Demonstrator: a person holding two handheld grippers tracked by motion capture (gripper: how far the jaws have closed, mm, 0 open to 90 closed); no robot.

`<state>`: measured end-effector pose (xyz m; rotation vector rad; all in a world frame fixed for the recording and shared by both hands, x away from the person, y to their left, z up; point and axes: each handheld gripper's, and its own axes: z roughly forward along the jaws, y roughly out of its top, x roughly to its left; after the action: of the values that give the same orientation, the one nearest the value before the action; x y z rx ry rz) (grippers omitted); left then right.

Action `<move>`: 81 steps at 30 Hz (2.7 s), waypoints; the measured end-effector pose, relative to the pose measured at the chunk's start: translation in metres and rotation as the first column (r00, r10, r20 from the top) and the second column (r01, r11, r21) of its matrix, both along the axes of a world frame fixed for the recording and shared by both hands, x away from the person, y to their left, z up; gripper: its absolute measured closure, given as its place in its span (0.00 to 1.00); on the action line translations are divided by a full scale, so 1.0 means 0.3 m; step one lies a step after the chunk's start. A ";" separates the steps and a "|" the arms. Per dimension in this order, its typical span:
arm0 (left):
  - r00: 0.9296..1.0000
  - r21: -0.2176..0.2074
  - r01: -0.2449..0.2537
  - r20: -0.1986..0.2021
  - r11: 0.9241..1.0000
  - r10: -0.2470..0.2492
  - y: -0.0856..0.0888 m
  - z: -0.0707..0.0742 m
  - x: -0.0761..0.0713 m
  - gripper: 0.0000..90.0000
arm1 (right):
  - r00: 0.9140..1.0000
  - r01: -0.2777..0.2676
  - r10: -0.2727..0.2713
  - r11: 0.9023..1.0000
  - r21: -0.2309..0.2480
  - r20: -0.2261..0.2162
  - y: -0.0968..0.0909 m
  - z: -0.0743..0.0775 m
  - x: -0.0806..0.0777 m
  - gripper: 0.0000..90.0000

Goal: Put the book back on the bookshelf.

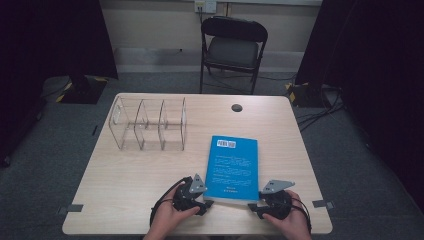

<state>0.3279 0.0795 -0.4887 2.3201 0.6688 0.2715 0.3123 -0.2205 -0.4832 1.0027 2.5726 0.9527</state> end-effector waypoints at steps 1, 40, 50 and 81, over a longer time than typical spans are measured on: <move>1.000 -0.005 -0.001 -0.008 1.000 0.001 0.001 0.000 0.000 0.41 | 1.000 -0.002 0.002 1.000 0.004 -0.001 0.003 0.000 0.001 0.49; 0.999 -0.048 -0.031 -0.040 0.998 0.029 0.006 -0.005 0.006 0.33 | 1.000 0.011 -0.010 0.999 0.052 -0.008 0.009 0.016 0.002 0.52; 0.999 -0.056 -0.001 0.043 0.998 0.003 0.014 0.082 0.000 0.20 | 1.000 -0.008 0.008 0.997 0.073 -0.001 0.013 0.022 0.008 0.51; 0.980 -0.036 0.166 0.122 0.986 -0.160 -0.218 0.054 0.027 0.17 | 1.000 0.012 -0.012 0.993 0.121 -0.003 0.012 0.054 0.014 0.50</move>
<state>0.3359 0.0141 -0.4727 2.2786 0.4192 0.3124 0.3164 -0.2168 -0.4669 1.0494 2.5337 1.1162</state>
